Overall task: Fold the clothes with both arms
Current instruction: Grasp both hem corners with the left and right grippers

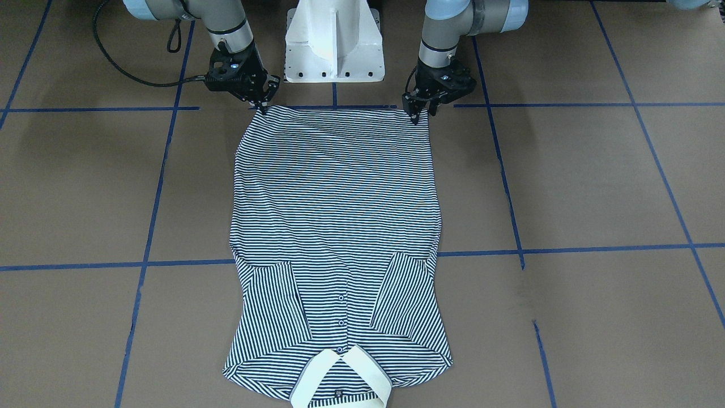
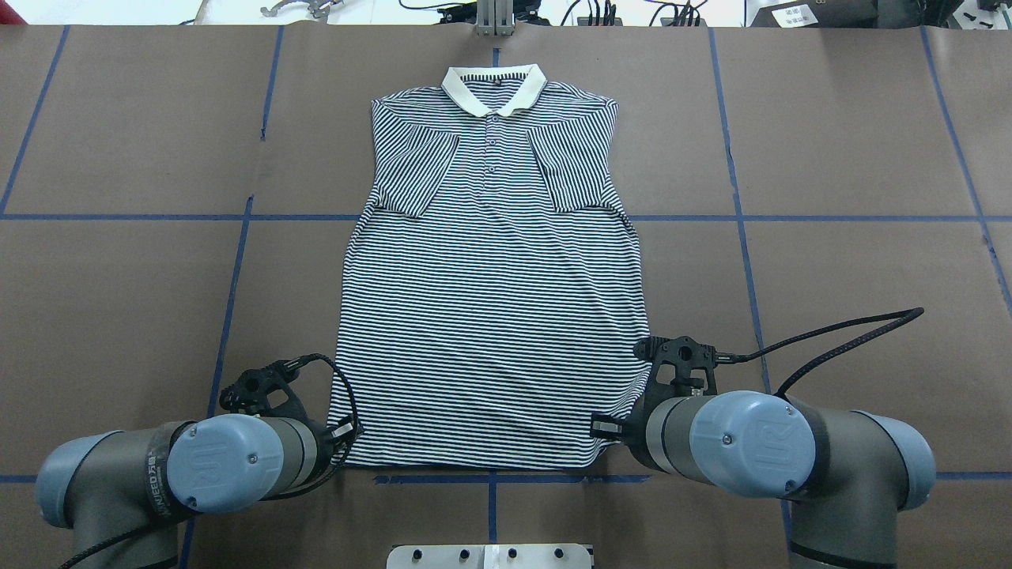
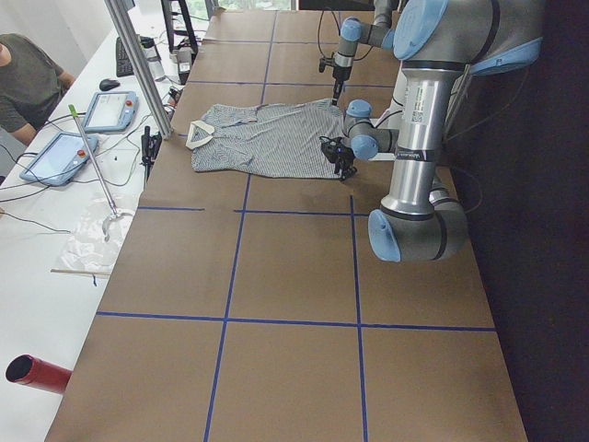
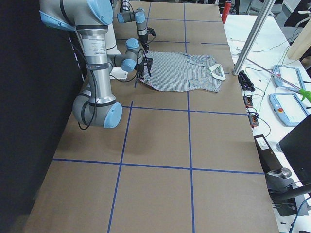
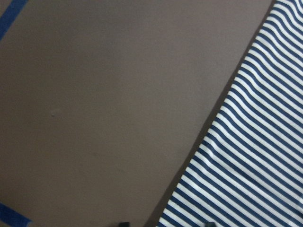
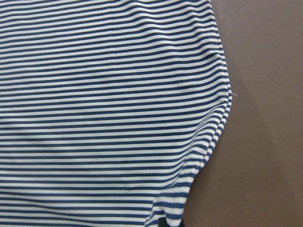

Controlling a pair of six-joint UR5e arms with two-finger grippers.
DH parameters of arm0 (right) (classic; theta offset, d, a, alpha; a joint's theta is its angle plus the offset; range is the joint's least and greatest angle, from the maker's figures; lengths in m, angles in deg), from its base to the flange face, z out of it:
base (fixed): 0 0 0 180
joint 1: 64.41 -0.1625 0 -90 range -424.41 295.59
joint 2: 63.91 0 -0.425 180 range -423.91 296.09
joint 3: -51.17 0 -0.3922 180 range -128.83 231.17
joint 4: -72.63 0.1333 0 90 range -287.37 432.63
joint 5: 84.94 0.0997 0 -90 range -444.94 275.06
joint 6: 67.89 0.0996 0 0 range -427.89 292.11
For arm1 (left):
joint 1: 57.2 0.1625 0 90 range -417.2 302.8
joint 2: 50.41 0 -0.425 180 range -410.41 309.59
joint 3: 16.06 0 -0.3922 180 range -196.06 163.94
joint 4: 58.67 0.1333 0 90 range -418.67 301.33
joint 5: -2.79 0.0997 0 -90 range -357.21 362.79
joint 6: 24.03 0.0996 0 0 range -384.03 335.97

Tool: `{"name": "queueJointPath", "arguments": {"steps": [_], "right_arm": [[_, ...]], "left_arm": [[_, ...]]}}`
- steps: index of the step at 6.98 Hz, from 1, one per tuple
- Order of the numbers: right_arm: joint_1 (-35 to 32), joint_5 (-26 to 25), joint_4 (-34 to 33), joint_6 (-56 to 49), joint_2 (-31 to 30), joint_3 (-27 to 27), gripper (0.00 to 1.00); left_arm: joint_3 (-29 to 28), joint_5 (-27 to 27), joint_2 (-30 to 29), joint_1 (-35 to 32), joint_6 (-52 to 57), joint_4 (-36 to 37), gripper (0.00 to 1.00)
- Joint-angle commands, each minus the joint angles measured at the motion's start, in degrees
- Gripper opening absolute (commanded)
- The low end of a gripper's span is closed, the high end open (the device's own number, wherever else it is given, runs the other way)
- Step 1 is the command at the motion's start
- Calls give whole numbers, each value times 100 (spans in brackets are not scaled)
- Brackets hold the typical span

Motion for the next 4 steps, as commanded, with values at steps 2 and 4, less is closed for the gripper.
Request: {"name": "queueJointPath", "arguments": {"steps": [2,4], "right_arm": [[-93,99,-9,-26,-10,-27,0],[-138,317,0,-61,-211,-350,0]], "left_arm": [[115,-7,-8,0,42,7,0],[703,-7,45,-9,59,33,0]]}}
